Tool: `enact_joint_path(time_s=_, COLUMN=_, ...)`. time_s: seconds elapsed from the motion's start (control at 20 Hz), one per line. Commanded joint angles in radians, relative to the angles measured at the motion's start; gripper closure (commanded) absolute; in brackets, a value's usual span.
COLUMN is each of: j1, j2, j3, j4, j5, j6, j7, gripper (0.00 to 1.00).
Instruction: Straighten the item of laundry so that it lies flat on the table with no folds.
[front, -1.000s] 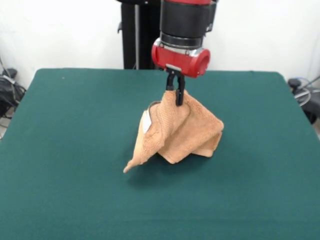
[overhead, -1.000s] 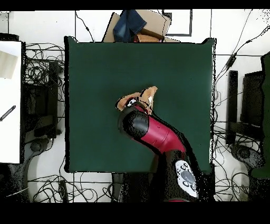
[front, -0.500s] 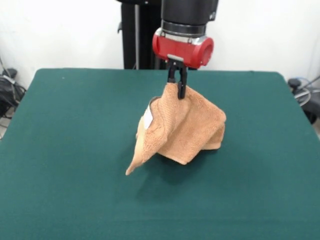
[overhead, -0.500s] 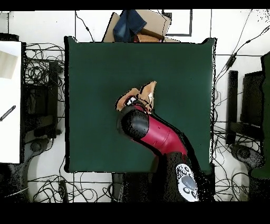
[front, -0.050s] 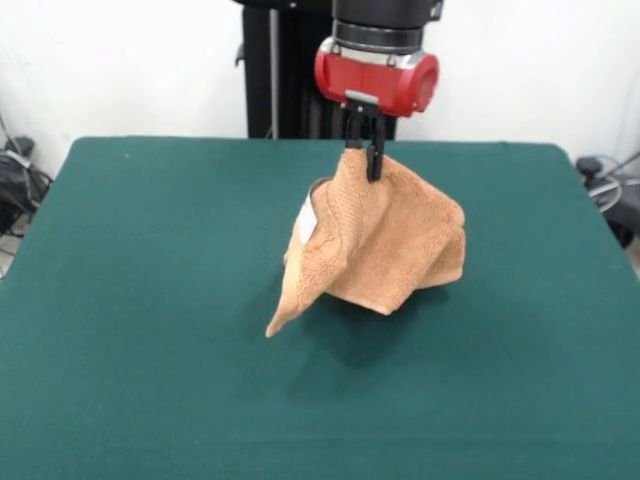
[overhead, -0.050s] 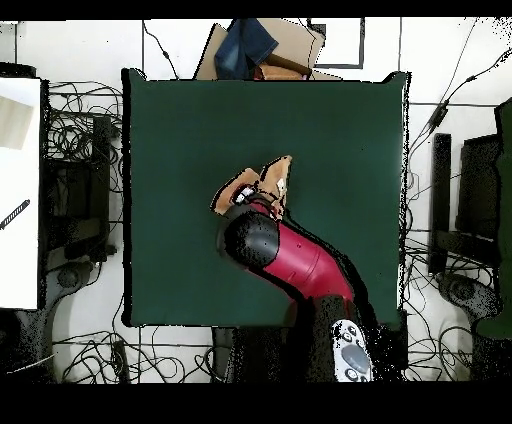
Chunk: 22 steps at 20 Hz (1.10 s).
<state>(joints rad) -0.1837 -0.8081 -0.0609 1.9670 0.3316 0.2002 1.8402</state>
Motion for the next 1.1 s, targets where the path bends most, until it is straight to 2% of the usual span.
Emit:
enact_joint_path(time_s=0.05, j1=0.023, j2=-0.028, j3=-0.002, j4=0.041, j5=-0.009, j6=0.132, j7=0.162, gripper=1.0)
enact_joint_path(time_s=0.55, j1=0.043, j2=-0.104, j3=-0.045, j4=0.052, j5=-0.022, j6=0.221, j7=0.168, gripper=1.0)
enact_joint_path(time_s=1.1, j1=0.093, j2=-0.138, j3=-0.099, j4=0.013, j5=-0.034, j6=0.322, j7=0.193, gripper=1.0)
